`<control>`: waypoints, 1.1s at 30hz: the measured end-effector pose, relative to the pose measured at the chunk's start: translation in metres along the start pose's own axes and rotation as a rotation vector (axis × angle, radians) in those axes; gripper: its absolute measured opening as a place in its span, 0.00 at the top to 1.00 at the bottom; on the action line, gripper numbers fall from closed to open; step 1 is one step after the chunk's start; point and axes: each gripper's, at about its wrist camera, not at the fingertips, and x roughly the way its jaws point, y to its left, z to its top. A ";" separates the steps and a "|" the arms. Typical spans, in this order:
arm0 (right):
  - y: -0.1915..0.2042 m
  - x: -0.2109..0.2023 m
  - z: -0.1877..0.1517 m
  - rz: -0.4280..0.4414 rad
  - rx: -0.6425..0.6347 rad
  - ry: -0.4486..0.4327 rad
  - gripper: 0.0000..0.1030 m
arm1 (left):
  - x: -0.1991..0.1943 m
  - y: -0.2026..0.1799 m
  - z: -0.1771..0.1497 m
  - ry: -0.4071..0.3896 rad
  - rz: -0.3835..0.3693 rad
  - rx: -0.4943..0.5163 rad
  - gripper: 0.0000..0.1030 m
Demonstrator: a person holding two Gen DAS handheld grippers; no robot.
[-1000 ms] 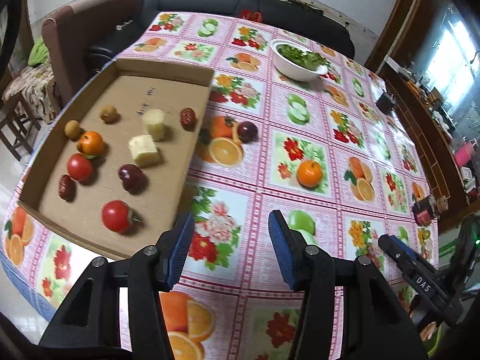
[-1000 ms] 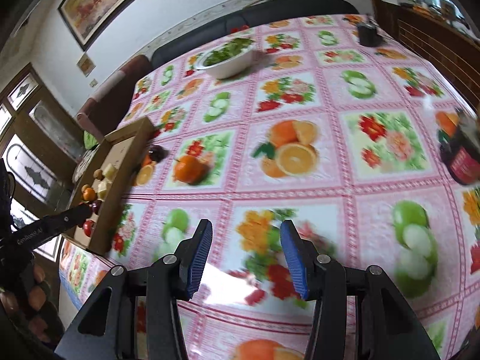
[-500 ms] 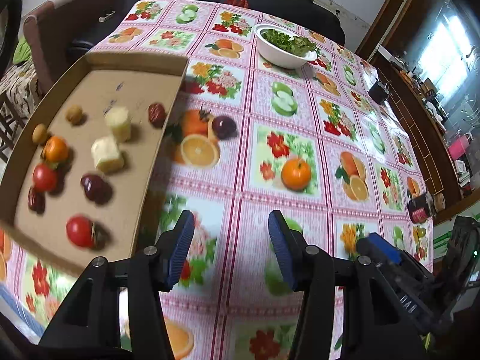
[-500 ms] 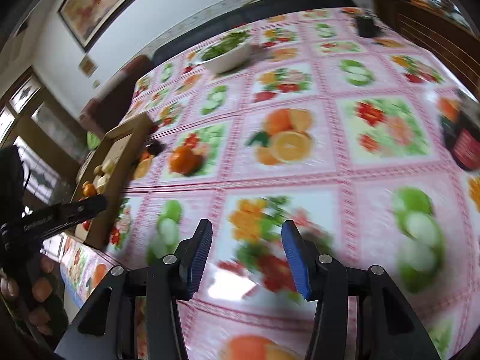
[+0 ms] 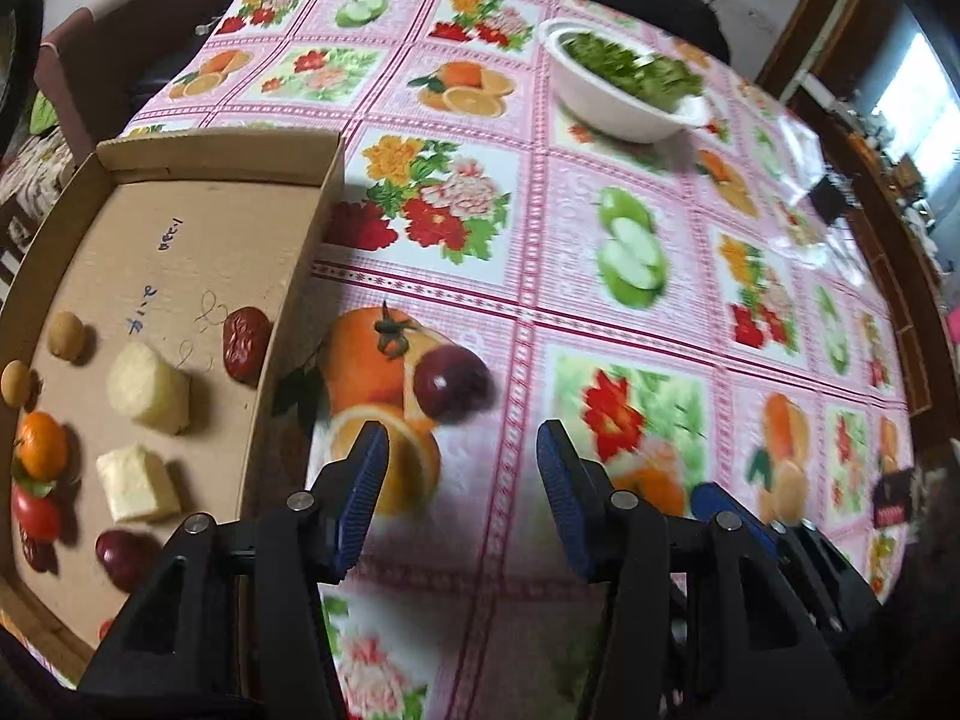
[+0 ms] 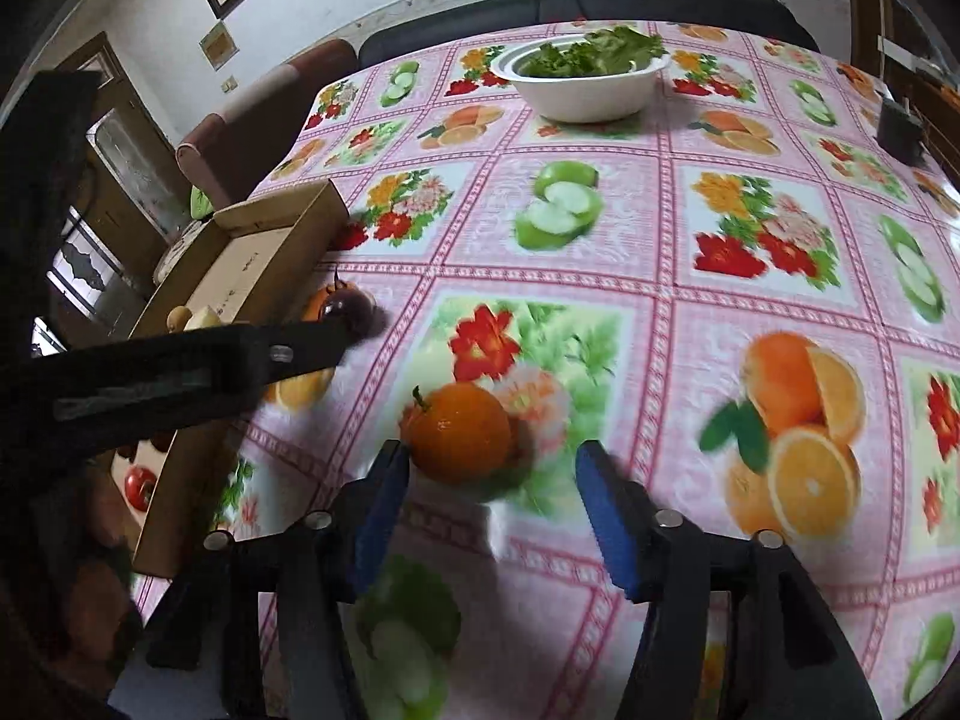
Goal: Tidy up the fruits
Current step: 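Move both grippers to the fruit on the tablecloth beside the tray, then grasp a red apple with the left gripper while the right gripper grasps an orange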
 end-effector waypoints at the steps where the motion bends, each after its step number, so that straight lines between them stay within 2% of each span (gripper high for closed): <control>1: 0.001 0.002 0.002 0.002 -0.005 0.001 0.42 | 0.004 0.001 0.002 0.008 0.003 -0.007 0.52; 3: 0.002 0.004 0.003 0.022 -0.011 -0.002 0.47 | 0.011 0.003 0.006 0.005 0.020 -0.020 0.52; 5: 0.003 0.004 0.003 0.074 -0.012 0.001 0.64 | 0.013 0.002 0.009 -0.013 0.040 -0.013 0.52; 8: 0.003 -0.002 0.000 0.063 -0.008 -0.005 0.65 | 0.015 0.001 0.010 -0.037 0.049 0.003 0.54; 10: -0.003 -0.007 -0.002 0.085 0.020 -0.010 0.65 | 0.015 -0.001 0.011 -0.047 0.038 0.021 0.72; 11: -0.006 -0.012 -0.004 0.085 0.029 -0.019 0.65 | 0.015 -0.002 0.010 -0.045 0.007 0.022 0.74; 16: -0.022 -0.038 -0.012 0.084 0.074 -0.054 0.64 | 0.008 -0.011 0.001 -0.055 -0.026 0.057 0.74; 19: -0.032 -0.054 -0.019 0.079 0.102 -0.073 0.64 | -0.009 -0.008 -0.013 -0.066 -0.070 0.054 0.74; 24: -0.044 -0.071 -0.028 0.068 0.134 -0.092 0.64 | -0.042 0.000 -0.038 -0.100 -0.076 0.048 0.74; 33: -0.027 -0.088 -0.034 0.073 0.119 -0.116 0.64 | -0.096 0.022 -0.074 -0.210 0.041 0.040 0.74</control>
